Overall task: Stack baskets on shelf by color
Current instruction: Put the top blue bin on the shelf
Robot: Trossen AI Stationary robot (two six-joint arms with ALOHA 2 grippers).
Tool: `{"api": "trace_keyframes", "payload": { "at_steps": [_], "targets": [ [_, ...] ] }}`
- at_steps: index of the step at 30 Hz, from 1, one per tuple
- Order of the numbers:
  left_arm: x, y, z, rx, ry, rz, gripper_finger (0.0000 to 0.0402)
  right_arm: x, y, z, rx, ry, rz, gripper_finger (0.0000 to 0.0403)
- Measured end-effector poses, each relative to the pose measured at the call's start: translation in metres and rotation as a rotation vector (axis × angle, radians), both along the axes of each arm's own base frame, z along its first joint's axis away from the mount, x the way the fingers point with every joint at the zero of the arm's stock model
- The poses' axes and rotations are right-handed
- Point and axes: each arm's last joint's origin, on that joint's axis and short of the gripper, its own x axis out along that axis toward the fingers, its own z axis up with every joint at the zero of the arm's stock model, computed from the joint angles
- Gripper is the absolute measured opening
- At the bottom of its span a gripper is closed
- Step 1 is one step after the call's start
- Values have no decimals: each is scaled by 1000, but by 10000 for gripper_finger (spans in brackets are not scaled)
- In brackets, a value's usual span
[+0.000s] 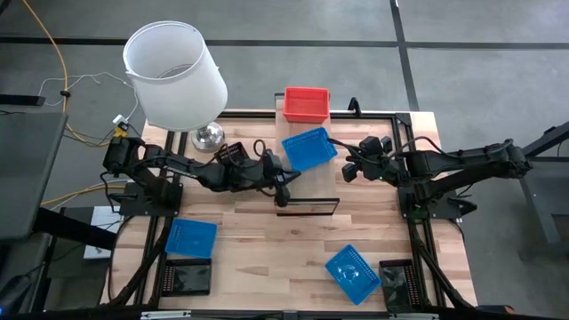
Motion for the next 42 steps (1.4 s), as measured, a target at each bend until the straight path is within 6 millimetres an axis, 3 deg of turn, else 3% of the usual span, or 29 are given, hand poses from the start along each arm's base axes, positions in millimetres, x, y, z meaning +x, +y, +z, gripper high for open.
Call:
{"api": "trace_keyframes", "payload": {
  "at_steps": [13, 20, 25, 33, 38, 42],
  "targets": [
    [-8, 31, -2, 14, 54, 100, 0, -1, 0, -1, 6, 19, 7, 0],
    [-26, 34, 25, 66, 53, 103, 0, -9, -1, -9, 46, 79, -45, 0],
    [-49, 20, 44, 99, 1, 64, 0, -15, -1, -20, 80, 134, -60, 0],
    [-92, -10, 26, 114, -254, -78, 0, -14, 0, -69, 74, 131, 21, 0],
    [-116, -15, 7, 121, -375, -124, 0, 0, 0, -60, -47, 25, 128, 0],
    [-122, -13, 3, 119, -409, -114, 0, 10, -6, -46, -133, -57, 194, 0]
  ]
}}
